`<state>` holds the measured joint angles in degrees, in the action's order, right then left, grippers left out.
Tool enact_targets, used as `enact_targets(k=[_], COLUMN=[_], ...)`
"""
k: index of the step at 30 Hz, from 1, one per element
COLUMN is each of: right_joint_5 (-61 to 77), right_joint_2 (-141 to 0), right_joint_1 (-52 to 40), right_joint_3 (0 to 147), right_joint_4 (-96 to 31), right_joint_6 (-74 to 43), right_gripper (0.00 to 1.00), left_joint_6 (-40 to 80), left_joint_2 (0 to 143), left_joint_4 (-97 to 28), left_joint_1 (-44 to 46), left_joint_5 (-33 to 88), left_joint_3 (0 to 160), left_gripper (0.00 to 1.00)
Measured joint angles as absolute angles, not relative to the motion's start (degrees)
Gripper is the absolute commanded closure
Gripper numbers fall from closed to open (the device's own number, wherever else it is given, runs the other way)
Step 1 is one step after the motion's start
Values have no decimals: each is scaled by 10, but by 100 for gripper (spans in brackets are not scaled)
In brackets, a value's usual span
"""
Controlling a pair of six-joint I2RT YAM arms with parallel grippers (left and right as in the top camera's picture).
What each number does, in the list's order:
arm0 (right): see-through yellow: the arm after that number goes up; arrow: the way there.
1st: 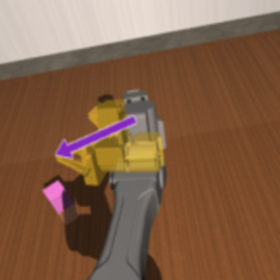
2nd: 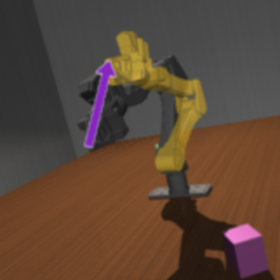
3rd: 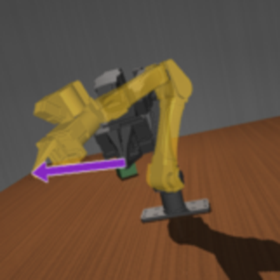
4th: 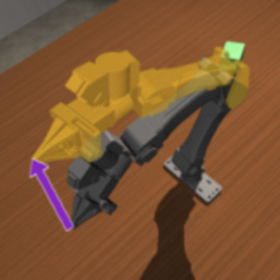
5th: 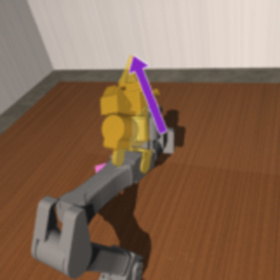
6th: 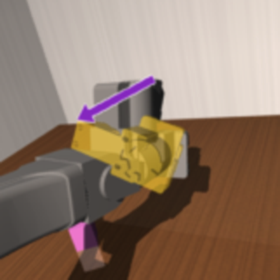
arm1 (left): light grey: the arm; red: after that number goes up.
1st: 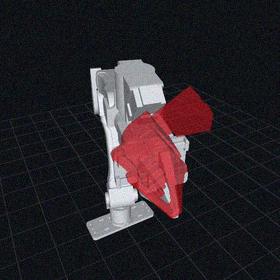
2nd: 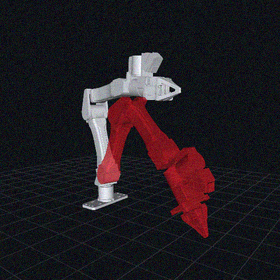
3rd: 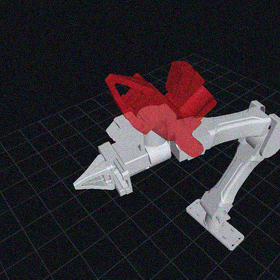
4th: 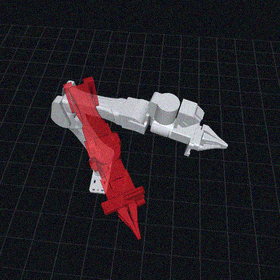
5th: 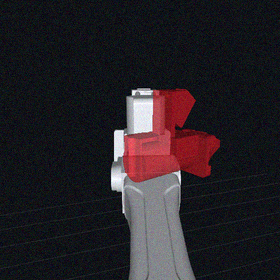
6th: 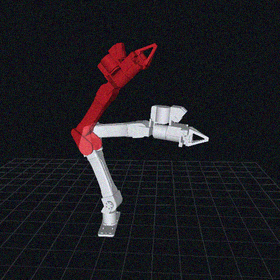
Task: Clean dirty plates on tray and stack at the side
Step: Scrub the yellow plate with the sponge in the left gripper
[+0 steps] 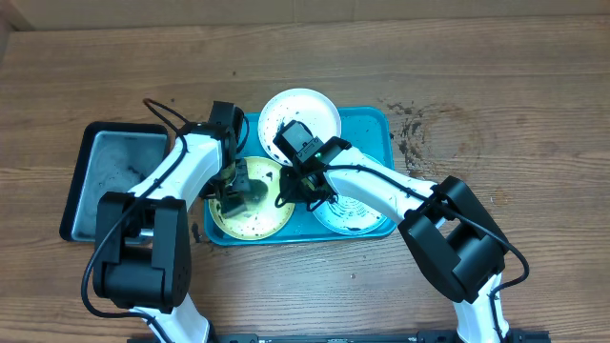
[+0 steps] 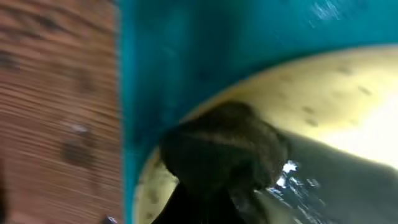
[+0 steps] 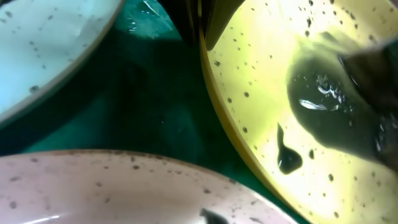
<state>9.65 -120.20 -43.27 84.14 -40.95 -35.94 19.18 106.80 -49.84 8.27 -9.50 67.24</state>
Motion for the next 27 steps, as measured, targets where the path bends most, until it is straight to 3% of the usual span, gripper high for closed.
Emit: enact_targets(k=[6,17,22,27], right_joint_5=[101,98,98,98], right_joint_2=[-1202,-1202,-1202,-1202], right_joint_1=[-433,-432,-432,-432], right_joint_3=[843,843,843,843], right_joint_4=[-404,-411,-411,-411], right_joint_6=[-360,-360,-360,-360], right_gripper=[96,96,96,96], left_joint_6=[192,131,132,140], left_joint_2=[1070,1071,1071,1071], left_joint_4=[-506,-494,-463,-432], left_joint_1=[84,83,83,83], left_joint_5=[-157,131,172,139], left_joint_3=[687,781,744,689], left_gripper=[96,96,96,96])
